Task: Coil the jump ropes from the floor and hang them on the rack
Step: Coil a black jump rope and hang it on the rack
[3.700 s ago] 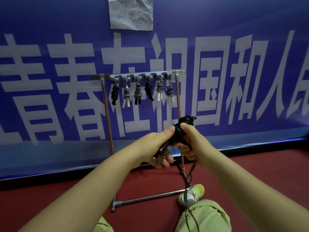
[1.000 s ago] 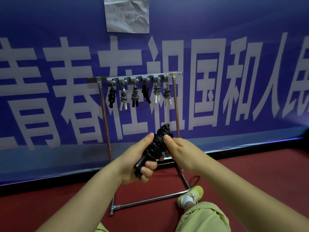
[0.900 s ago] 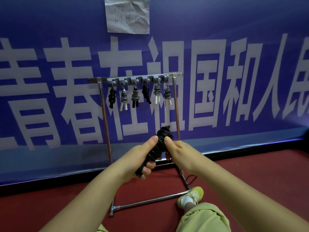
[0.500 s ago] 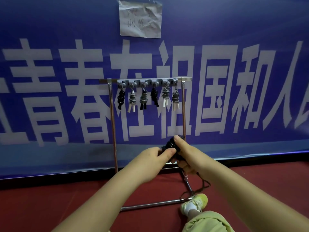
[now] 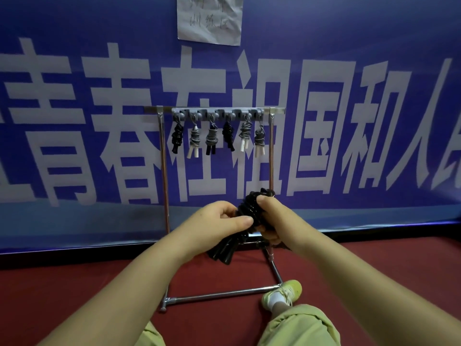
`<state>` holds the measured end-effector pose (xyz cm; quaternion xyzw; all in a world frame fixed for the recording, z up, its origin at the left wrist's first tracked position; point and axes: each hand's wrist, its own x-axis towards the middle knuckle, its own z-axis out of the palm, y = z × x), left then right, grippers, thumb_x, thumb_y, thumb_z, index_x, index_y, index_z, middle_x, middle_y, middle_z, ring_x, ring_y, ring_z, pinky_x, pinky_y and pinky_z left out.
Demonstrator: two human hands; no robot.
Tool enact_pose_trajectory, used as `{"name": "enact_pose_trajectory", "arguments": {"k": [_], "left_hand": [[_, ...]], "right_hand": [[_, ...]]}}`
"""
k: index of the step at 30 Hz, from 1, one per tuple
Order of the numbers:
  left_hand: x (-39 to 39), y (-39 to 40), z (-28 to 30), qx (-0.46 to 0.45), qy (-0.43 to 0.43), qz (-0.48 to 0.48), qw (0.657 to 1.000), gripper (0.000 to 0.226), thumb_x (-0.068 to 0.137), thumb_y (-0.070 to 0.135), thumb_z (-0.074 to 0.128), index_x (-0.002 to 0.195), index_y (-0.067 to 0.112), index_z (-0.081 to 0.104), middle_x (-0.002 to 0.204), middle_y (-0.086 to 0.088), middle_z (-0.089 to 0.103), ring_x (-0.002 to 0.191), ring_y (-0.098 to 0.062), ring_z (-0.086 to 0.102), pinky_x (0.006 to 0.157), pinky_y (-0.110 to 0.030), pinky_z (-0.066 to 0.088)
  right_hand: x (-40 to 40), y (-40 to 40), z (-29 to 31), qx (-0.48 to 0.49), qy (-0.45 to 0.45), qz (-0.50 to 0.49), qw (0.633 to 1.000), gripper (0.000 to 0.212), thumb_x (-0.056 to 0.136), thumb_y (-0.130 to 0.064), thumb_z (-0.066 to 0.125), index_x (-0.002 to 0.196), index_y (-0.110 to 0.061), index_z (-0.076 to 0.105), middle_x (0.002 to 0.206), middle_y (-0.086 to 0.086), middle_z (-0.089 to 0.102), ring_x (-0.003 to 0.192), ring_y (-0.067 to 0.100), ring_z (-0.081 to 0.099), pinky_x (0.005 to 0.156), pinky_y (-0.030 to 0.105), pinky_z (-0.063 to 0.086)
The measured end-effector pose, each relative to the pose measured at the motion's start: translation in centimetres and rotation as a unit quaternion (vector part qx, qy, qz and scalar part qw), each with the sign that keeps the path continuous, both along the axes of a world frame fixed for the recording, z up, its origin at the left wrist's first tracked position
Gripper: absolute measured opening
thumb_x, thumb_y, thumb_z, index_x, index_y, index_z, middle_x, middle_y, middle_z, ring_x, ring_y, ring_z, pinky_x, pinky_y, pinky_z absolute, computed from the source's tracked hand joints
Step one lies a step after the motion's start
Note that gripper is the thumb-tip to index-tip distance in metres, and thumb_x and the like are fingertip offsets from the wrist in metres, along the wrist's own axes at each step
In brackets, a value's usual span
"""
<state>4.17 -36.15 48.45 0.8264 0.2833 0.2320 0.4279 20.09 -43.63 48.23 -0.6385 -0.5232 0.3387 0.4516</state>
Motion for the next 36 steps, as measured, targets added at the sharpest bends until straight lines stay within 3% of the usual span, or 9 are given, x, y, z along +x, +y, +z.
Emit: {"name": "enact_pose_trajectory", "arguments": {"k": [3,9,15,19,23,27,31,33,36], "left_hand": [[0.0,-0.1,-0.1,0.01,-0.03,0.023,0.999,0.023,0.082,0.038,0.069,0.1,0.033,0.055,0.094,0.013,0.066,0.085,0.001,0.065,0.076,-0.018,0.051],[0.5,-0.1,-0.4,0.063,-0.036,0.041,0.997,0.043,0.079,0.035,0.072,0.115,0.041,0.05,0.106,0.016,0.06,0.097,0.001,0.059,0.081,-0.02,0.05],[0.9,0.2,-2.0,0.054,-0.01,0.058,0.997,0.053,0.076,0.045,0.072,0.124,0.039,0.049,0.113,0.014,0.059,0.104,-0.005,0.058,0.094,-0.035,0.049],[1.1,-0.1,-1.9,0.076,-0.011,0.081,0.994,0.043,0.08,0.042,0.069,0.118,0.04,0.048,0.11,0.016,0.058,0.098,-0.001,0.057,0.087,-0.03,0.05],[1.6,-0.7,-1.8,0.201,0.085,0.126,0.968,0.046,0.08,0.049,0.064,0.112,0.028,0.038,0.088,0.011,0.057,0.077,-0.006,0.059,0.058,-0.025,0.045],[1.6,-0.9,-2.0,0.258,0.126,0.134,0.949,0.048,0.082,0.052,0.06,0.111,0.024,0.034,0.086,0.009,0.057,0.077,-0.015,0.061,0.062,-0.032,0.05],[1.6,-1.5,-2.0,0.303,0.129,0.121,0.936,0.046,0.084,0.051,0.057,0.113,0.025,0.035,0.093,0.01,0.055,0.082,-0.015,0.06,0.065,-0.031,0.05],[1.3,-1.8,-1.9,0.283,0.101,0.094,0.949,0.04,0.086,0.049,0.055,0.116,0.03,0.038,0.093,0.012,0.057,0.081,-0.01,0.059,0.062,-0.026,0.045],[0.5,-2.0,-1.5,0.112,-0.035,0.017,0.993,0.023,0.095,0.035,0.05,0.115,0.046,0.046,0.101,0.014,0.064,0.091,-0.002,0.063,0.076,-0.021,0.048]], "right_hand": [[0.2,-0.5,0.6,-0.015,-0.067,0.008,0.998,0.047,0.098,-0.051,0.028,0.07,-0.02,0.049,0.051,-0.01,0.045,0.047,0.007,0.039,0.057,0.025,0.034],[0.9,-0.7,1.3,-0.012,-0.105,0.025,0.994,0.046,0.099,-0.052,0.032,0.089,-0.016,0.059,0.063,-0.006,0.054,0.047,0.009,0.045,0.048,0.019,0.04],[1.0,0.0,0.6,-0.019,-0.164,-0.013,0.986,0.049,0.097,-0.05,0.041,0.08,-0.01,0.062,0.061,0.0,0.056,0.051,0.013,0.053,0.061,0.028,0.048],[0.7,0.2,0.2,-0.003,-0.151,-0.037,0.988,0.05,0.097,-0.051,0.041,0.069,-0.012,0.055,0.054,-0.001,0.063,0.051,0.013,0.061,0.063,0.027,0.051],[0.3,0.1,-0.1,-0.025,-0.137,-0.019,0.99,0.041,0.101,-0.041,0.039,0.087,-0.009,0.061,0.059,-0.001,0.06,0.045,0.009,0.057,0.049,0.018,0.044],[0.2,-0.2,-0.3,-0.034,-0.11,0.015,0.993,0.039,0.1,-0.044,0.039,0.088,-0.012,0.058,0.059,-0.002,0.041,0.045,0.009,0.033,0.047,0.022,0.031],[0.2,-0.2,-0.4,-0.002,-0.184,-0.016,0.983,0.048,0.096,-0.053,0.041,0.089,-0.01,0.061,0.055,-0.006,0.043,0.046,0.009,0.036,0.049,0.023,0.03],[0.6,-0.2,-0.6,0.027,-0.186,-0.027,0.982,0.05,0.096,-0.054,0.04,0.093,-0.009,0.063,0.06,-0.003,0.046,0.049,0.009,0.04,0.048,0.022,0.032],[1.2,-0.5,-0.8,0.052,-0.114,0.001,0.992,0.05,0.095,-0.052,0.041,0.095,-0.008,0.064,0.056,-0.009,0.044,0.044,0.003,0.038,0.048,0.021,0.034]]}}
